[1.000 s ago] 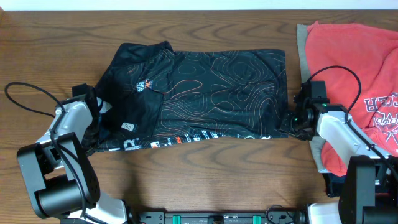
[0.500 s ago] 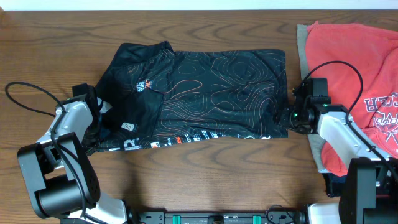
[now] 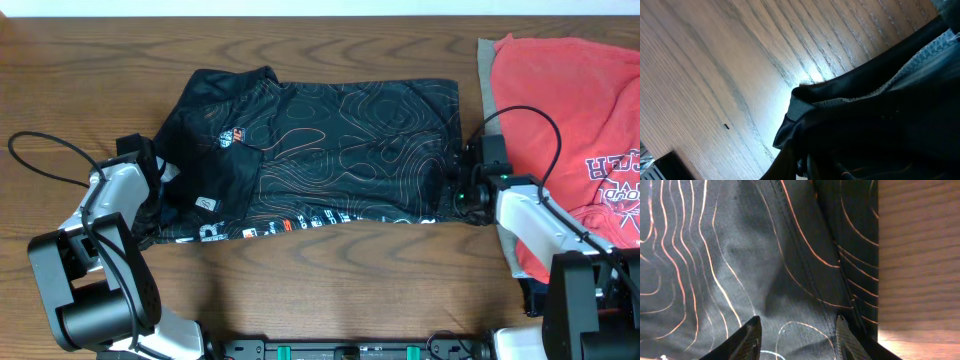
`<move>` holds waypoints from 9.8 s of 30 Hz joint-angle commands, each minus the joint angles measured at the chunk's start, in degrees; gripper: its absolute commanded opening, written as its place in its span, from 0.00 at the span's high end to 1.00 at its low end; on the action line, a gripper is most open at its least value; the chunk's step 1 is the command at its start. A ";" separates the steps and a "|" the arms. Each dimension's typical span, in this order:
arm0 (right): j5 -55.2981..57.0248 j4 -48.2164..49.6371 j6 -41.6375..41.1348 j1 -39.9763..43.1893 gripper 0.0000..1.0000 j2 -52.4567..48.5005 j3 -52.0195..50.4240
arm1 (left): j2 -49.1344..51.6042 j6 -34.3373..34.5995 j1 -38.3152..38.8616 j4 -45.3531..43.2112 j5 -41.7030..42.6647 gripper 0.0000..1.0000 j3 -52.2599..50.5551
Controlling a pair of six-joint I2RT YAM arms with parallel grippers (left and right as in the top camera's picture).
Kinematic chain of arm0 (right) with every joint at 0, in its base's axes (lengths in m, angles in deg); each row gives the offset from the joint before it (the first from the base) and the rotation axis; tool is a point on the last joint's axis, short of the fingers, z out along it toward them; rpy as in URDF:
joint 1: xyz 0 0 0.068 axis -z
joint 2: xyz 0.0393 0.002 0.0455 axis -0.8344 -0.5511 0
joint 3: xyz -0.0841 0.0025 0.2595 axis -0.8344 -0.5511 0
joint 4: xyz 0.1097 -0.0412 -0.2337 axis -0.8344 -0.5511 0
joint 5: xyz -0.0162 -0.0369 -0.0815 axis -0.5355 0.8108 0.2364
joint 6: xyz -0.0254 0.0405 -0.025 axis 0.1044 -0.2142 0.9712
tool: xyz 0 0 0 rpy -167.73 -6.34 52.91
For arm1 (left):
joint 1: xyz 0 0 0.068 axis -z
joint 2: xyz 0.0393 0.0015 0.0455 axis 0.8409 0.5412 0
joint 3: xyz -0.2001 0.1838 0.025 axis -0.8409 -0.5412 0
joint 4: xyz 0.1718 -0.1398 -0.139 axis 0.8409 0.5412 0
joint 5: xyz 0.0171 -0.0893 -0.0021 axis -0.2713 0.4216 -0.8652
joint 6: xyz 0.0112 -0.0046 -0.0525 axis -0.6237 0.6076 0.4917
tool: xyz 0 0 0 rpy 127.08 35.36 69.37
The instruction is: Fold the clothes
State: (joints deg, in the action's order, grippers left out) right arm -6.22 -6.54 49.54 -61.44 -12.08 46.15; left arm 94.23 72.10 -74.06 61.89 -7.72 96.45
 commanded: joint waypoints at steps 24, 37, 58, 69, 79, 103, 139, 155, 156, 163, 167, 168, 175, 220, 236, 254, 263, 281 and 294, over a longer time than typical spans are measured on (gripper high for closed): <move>7.80 -18.36 -6.71 -0.42 0.99 -0.72 -5.51 | 0.44 -0.98 -0.15 8.33 -0.13 0.91 -0.46; 5.81 -18.62 -6.60 -0.42 0.92 1.07 0.90 | -8.37 -1.46 -0.13 12.20 3.30 0.93 2.54; -4.90 -14.10 3.52 -0.44 0.34 8.90 11.50 | 4.00 -27.08 6.64 -21.90 31.87 0.21 20.44; -4.92 -13.66 3.45 -0.46 0.33 8.90 11.47 | 21.31 -28.55 7.93 -41.68 31.85 0.21 28.35; -4.92 -12.15 3.45 -0.46 0.33 8.90 11.47 | 29.07 -28.52 9.86 -50.64 31.89 0.21 28.39; 6.08 1.64 4.83 -4.28 0.34 4.74 11.50 | 22.69 -28.65 11.39 -42.36 31.85 0.94 28.39; 11.91 -5.68 1.66 4.07 0.34 -40.06 53.33 | 14.91 -28.46 11.50 -24.22 31.89 0.94 27.96; 10.97 -12.35 1.68 4.20 0.99 -38.66 53.55 | 11.85 -28.46 11.50 -19.43 31.89 0.94 27.96; 10.95 -13.00 1.68 4.20 0.99 -37.83 53.55 | 10.73 -28.46 11.47 -18.78 31.89 0.94 27.96; 10.84 -22.69 1.62 4.07 0.99 -29.40 53.55 | 1.51 -28.44 11.39 -8.90 31.85 0.94 27.96; 10.51 -31.89 1.46 4.07 0.99 -25.18 53.55 | -1.36 -28.46 11.39 -0.09 29.94 0.93 27.96; 10.51 -34.67 1.46 4.07 0.99 -24.41 53.55 | -1.55 -28.46 11.39 2.54 28.30 0.94 27.96; 8.09 -48.54 4.68 4.07 0.99 -22.99 53.40 | -1.49 -24.37 11.19 13.81 16.70 0.94 27.15; 4.55 -52.26 11.08 3.43 0.75 -22.60 34.03 | -1.49 -15.69 6.86 27.65 8.28 0.61 17.64; -3.21 -48.11 14.19 3.43 0.68 -22.60 34.03 | -4.17 -21.20 10.29 18.88 31.06 0.40 18.64; -3.19 -48.39 14.43 3.43 0.64 -22.60 34.03 | -4.22 -19.78 20.17 1.03 30.16 0.94 4.44; -3.19 -47.89 14.43 3.43 0.63 -22.60 34.03 | -6.34 -19.98 20.57 8.90 39.93 0.94 4.48; -1.90 -48.15 14.16 3.43 0.57 -22.60 33.64 | -6.75 -18.51 22.47 8.26 25.35 0.55 4.46; -1.92 -42.34 11.76 3.41 0.65 -22.60 26.18 | -6.73 -13.33 22.32 1.86 18.75 0.51 -0.33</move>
State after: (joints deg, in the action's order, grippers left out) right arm -8.47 -49.84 62.81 -58.12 -34.92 73.37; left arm 87.78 56.43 -51.57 64.62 13.44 98.38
